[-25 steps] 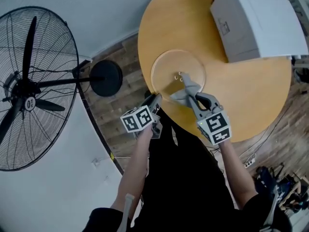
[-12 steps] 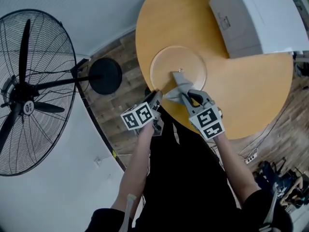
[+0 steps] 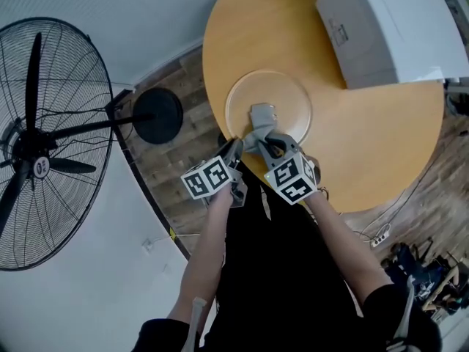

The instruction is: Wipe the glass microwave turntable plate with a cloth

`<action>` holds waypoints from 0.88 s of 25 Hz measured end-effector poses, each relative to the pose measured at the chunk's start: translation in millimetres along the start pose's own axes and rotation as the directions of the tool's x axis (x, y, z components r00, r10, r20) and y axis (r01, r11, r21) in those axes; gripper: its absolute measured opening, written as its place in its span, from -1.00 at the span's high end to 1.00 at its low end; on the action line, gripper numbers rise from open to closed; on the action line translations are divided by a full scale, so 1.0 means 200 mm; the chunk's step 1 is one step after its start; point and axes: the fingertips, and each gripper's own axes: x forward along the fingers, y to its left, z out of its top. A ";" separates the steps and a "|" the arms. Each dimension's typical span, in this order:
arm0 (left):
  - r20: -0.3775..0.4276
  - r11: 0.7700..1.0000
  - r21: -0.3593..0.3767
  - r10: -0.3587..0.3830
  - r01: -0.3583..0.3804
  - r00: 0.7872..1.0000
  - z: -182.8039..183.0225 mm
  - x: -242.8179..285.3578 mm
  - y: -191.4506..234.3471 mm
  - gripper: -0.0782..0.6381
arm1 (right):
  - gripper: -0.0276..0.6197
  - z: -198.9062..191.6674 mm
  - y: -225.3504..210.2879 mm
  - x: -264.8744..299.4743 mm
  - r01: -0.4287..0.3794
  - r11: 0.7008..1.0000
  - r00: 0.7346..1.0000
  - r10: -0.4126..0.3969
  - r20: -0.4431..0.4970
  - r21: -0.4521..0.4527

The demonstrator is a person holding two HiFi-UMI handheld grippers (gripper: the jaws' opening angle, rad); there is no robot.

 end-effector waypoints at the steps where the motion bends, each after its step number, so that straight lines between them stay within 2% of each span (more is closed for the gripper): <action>1: 0.004 1.000 -0.012 -0.004 0.004 1.000 0.00 0.00 0.00 0.64 | 0.84 0.00 0.01 0.02 -0.003 1.000 1.000 0.003 -0.007 -0.007; 6: 0.023 0.998 -0.055 -0.019 0.020 1.000 0.00 0.00 0.00 0.67 | 0.84 -0.03 0.07 0.10 -0.017 0.999 0.999 0.016 -0.038 -0.029; 14: 0.038 0.999 -0.050 -0.007 0.009 0.999 0.00 0.00 0.01 0.68 | 0.83 -0.05 0.12 0.17 -0.039 0.998 0.996 0.035 -0.077 -0.053; 22: 0.055 0.999 -0.049 0.019 -0.017 0.998 0.00 0.00 0.01 0.68 | 0.84 -0.09 0.18 0.15 -0.105 0.990 0.990 0.094 -0.108 -0.096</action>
